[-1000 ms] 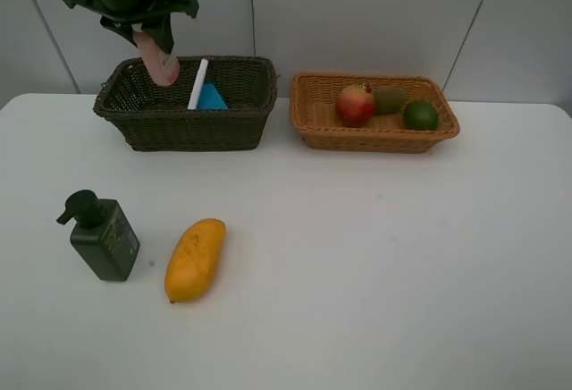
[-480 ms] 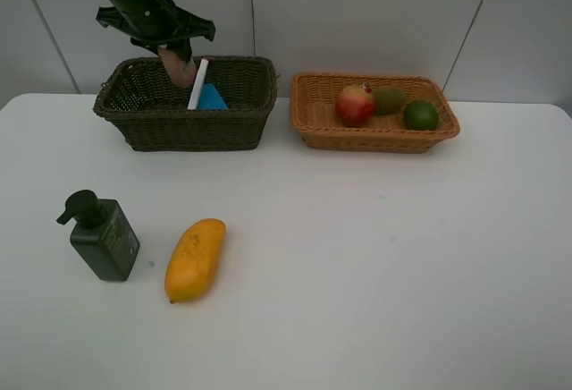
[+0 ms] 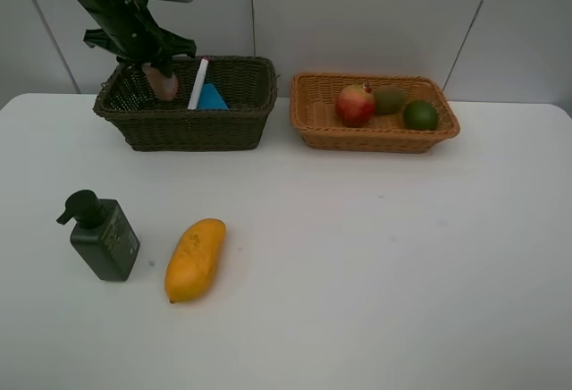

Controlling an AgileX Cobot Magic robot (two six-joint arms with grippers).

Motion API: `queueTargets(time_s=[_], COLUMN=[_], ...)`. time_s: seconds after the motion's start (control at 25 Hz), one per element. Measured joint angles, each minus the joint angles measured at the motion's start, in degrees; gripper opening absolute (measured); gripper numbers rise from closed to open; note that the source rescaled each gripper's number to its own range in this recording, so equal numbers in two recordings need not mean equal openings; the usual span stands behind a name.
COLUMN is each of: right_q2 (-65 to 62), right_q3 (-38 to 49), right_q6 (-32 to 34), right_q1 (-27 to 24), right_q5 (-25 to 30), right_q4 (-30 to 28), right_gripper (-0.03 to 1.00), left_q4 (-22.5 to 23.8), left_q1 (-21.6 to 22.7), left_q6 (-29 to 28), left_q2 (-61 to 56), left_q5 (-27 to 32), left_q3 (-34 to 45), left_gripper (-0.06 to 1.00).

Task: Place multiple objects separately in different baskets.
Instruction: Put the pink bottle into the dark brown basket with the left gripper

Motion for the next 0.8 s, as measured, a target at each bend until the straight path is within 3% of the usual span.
queueTargets(time_s=[0.48, 0.56, 0.64, 0.68, 0.8], right_q2=[0.0, 0.0, 0.0, 0.0, 0.0], right_q3=[0.0, 0.0, 0.0, 0.0, 0.0], right_q6=[0.0, 0.0, 0.0, 0.0, 0.0], right_q1=[0.0, 0.0, 0.0, 0.0, 0.0], right_q5=[0.0, 0.0, 0.0, 0.0, 0.0], right_q4=[0.0, 0.0, 0.0, 0.0, 0.0], right_gripper=[1.0, 1.0, 1.0, 1.0, 1.0], left_q4=[-0.47, -0.47, -0.54, -0.72, -2.05], left_q1=[0.0, 0.0, 0.0, 0.0, 0.0], left_q6=[0.16, 0.96, 1.45, 1.59, 1.59], left_q2=[1.13, 1.13, 1.13, 1.13, 1.13], left_q5=[-1.44, -1.6, -1.72, -1.73, -1.77], left_q3=[0.0, 0.0, 0.0, 0.0, 0.0], left_gripper=[0.31, 0.51, 0.81, 0.9, 0.98])
